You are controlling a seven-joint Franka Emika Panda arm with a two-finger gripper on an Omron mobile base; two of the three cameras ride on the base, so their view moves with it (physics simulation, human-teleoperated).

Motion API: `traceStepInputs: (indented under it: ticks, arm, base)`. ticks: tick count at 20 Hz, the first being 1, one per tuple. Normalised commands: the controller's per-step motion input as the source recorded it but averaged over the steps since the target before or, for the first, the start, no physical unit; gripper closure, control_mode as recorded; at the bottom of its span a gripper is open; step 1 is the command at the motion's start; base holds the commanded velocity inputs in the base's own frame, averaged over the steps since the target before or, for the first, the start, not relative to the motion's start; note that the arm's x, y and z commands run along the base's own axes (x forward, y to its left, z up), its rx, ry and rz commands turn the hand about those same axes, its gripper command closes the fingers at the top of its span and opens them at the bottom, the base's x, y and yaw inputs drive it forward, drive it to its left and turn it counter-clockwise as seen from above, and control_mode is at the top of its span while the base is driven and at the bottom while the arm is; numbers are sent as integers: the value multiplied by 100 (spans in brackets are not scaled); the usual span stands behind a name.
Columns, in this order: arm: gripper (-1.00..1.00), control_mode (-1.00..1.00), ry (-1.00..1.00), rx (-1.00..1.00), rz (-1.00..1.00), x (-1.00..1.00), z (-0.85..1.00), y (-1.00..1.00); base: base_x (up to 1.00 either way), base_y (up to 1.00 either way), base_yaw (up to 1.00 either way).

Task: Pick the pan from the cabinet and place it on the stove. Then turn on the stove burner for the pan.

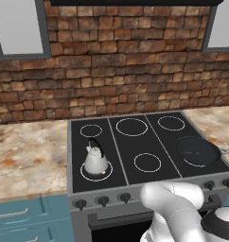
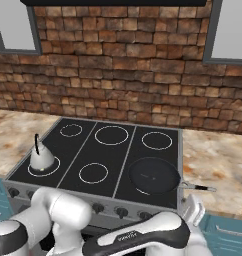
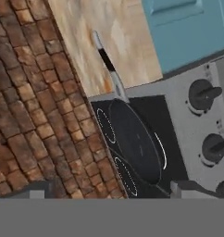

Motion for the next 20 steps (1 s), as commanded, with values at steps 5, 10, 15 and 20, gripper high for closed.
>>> traceStepInputs:
  ticks: [5,10,15,20]
  arm:
    - [-100,-100,-15,48,-2,-6,7,28]
    - [-100,-100,-9,42,-13,-1,0,9]
    - [-100,-100,0,38,-15,0,-31,5]
    - [-100,-100,5,30,-11,1,-52,2]
  base:
    - [0,0,0]
    - [0,0,0]
    - [0,0,0]
    - [0,0,0]
